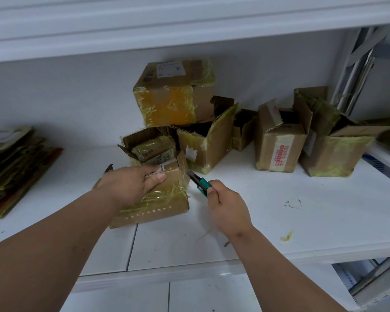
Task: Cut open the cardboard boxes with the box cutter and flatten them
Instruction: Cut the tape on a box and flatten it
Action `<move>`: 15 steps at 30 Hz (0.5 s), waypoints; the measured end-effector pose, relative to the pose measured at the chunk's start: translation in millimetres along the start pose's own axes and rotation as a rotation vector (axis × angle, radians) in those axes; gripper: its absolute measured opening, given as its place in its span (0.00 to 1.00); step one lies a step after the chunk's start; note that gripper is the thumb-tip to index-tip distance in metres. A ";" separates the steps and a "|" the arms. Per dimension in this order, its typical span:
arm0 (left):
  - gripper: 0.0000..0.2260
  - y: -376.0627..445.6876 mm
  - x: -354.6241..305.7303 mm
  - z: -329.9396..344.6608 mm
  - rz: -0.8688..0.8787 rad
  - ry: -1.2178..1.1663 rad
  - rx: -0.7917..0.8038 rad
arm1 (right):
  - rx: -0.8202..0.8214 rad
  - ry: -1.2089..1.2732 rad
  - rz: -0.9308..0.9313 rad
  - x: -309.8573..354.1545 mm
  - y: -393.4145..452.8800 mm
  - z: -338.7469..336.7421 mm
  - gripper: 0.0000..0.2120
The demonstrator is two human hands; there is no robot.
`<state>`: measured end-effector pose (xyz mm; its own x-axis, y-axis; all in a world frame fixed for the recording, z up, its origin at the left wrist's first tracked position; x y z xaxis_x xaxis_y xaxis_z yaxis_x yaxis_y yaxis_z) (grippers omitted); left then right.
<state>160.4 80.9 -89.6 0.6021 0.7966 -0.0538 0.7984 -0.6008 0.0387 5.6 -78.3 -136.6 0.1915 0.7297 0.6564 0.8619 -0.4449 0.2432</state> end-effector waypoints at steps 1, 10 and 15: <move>0.40 -0.3 -0.2 0.1 -0.001 0.004 -0.001 | 0.000 0.007 0.008 -1.3 0.1 -0.8 0.11; 0.40 -0.5 0.4 0.4 -0.007 0.006 0.004 | 0.051 -0.027 -0.050 2.4 1.8 7.3 0.11; 0.44 2.6 6.7 4.2 -0.012 -0.024 0.007 | 0.027 -0.002 -0.056 2.1 5.1 6.6 0.10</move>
<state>166.5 84.4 -94.1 0.5919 0.8022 -0.0786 0.8057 -0.5915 0.0304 13.5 -75.7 -138.7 0.1436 0.7545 0.6404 0.8835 -0.3893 0.2606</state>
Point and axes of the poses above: each hand's wrist, its own y-axis towards the middle knuckle, its own z-axis out of the palm, x = y × z, the point moved 10 cm from there along y, towards the middle knuckle, and after that the axes turned 3 degrees about -z, right-handed, at the moved point
